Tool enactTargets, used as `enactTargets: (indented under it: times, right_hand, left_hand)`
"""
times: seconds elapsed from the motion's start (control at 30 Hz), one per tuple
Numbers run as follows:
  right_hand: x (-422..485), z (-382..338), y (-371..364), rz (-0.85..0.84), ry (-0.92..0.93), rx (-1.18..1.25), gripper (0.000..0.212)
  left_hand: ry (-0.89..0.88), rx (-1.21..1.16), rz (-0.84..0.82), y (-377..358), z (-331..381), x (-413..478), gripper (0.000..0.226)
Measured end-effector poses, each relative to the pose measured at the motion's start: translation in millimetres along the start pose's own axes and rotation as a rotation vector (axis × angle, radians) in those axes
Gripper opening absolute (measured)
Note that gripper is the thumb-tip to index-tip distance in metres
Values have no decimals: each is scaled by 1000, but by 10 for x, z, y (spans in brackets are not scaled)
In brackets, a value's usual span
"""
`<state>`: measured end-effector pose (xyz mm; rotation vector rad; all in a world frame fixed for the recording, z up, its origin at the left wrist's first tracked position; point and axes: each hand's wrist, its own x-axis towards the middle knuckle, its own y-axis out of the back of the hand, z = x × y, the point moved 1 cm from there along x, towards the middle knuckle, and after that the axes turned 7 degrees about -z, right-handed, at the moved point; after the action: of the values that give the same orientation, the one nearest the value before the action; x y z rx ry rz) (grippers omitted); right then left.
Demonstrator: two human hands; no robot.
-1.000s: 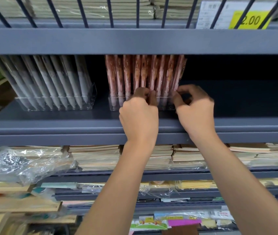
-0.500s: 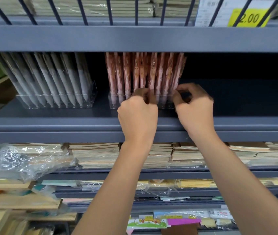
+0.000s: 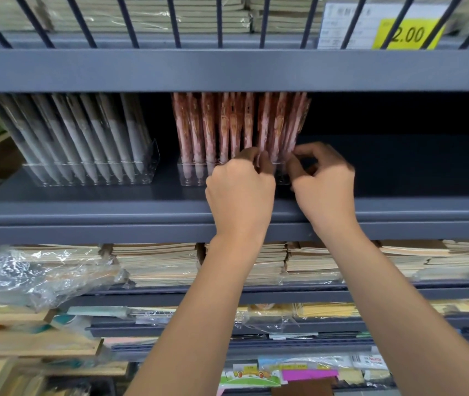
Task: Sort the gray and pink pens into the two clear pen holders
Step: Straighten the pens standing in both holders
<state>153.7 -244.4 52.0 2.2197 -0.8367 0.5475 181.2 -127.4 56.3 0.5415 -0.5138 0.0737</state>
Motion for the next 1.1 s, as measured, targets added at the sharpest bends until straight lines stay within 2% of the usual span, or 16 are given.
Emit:
enactTargets:
  times: [0.3, 0.47, 0.83, 1.0, 1.1]
  right_hand:
    - [2, 9, -3, 14, 19, 12, 11]
    - [10, 20, -13, 20, 23, 32, 10]
    - [6, 16, -13, 4, 26, 29, 12]
    - [49, 38, -6, -44, -50, 113, 10]
    - [64, 53, -5, -59, -90, 152, 10]
  left_hand:
    - [-10, 50, -7, -59, -14, 10, 20]
    - [52, -74, 31, -74, -29, 14, 18]
    - [77, -129, 24, -80, -64, -4, 24]
    - [75, -168, -22, -76, -77, -7, 39]
    - [64, -175, -36, -78, -80, -6, 40]
